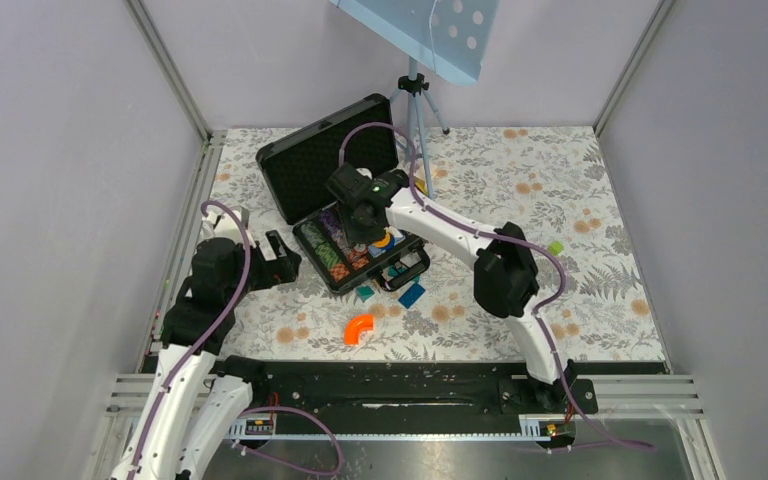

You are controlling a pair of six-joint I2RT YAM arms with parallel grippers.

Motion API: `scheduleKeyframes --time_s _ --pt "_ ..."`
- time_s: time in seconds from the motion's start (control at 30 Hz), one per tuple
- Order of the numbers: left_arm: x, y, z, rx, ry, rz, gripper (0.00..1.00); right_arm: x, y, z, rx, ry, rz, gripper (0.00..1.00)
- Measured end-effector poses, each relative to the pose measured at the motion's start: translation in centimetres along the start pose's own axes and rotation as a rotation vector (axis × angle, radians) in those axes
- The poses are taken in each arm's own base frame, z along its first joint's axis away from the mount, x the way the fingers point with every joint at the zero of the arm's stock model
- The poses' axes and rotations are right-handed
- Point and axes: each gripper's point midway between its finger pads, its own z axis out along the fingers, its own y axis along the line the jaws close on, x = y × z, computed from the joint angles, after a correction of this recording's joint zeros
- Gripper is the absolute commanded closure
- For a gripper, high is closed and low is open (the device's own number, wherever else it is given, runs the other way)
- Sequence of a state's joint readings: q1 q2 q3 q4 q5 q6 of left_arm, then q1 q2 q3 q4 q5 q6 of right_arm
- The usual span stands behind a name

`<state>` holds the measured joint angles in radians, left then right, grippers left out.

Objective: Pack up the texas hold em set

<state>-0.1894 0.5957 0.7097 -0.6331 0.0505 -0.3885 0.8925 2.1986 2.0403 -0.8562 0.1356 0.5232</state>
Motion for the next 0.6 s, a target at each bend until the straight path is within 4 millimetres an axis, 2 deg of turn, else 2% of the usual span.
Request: scheduleKeyframes --time_s 0.37,0.6 --pt "-0.4 0.4 -0.3 -0.024 -0.028 0.000 0.06 0.4 4.7 0.9 -0.059 0.022 -0.055 0.60" --pt "-0.6 0.7 -0.3 -0.039 -0.035 0.000 0.06 1.2 5.8 1.2 -0.083 0.047 -0.071 0.60"
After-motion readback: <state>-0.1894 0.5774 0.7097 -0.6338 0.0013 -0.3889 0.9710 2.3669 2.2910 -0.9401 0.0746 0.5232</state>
